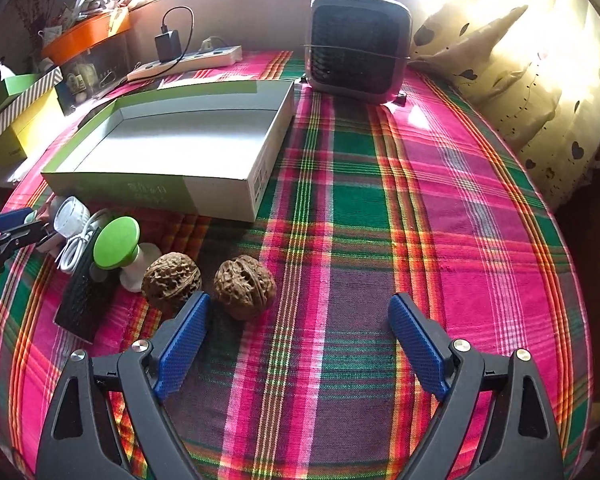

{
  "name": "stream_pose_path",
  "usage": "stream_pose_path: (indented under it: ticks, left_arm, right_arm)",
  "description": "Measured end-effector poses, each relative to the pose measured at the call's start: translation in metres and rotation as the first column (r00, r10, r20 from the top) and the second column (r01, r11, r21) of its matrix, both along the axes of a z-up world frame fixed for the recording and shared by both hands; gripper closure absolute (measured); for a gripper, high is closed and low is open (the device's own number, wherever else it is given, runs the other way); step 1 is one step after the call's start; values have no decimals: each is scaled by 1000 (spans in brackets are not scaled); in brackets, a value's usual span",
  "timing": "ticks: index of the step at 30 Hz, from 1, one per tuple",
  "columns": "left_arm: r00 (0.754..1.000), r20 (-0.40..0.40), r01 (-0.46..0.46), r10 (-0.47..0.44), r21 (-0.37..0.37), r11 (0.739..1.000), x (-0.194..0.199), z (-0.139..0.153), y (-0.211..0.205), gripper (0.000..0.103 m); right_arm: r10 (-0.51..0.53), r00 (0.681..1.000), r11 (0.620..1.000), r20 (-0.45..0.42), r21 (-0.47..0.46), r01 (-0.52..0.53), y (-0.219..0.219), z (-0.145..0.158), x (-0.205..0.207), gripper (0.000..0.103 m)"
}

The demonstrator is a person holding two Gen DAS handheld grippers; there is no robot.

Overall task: Organize objects
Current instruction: 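Move left tool to the pink holder while right tool moves to a walnut, then close left tool on the pink holder while right tool closes on the walnut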

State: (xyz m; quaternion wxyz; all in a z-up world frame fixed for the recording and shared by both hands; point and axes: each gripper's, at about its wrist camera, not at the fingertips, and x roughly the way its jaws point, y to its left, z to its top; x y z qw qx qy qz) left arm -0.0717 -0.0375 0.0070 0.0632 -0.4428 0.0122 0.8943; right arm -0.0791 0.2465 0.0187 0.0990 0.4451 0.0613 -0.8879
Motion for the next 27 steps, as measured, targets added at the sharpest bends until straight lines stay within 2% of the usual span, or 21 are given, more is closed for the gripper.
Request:
stream_pose_path:
  ticks: [3,15,18,20,27]
  left_arm:
    - [1000,4,6,-6,-9,1000,-4,-2,3,44]
    - [1000,-13,-8,8,-27,1000,-13,-3,5,44]
    - [1000,-19,-11,11,-28,1000,-13,-3,6,44]
    - [1000,-22,-15,14,-27,1000,-12,-3,5,44]
    - [999,-30,-26,26,-27,999,-12,-3,4,57]
  right_arm:
    - [14,1000,1000,3,-7,-14,-2,0,-3,15]
    - [52,999,999,-11,-12,-52,-10,3,-5,31]
    - [58,998,998,-15,-14,-58,-11,3,-4,37]
    - [65,998,998,-19,-15,-65,-12,4,-4,44]
    - [73,997,997,-25,-16,-73,-15,5,-2,56]
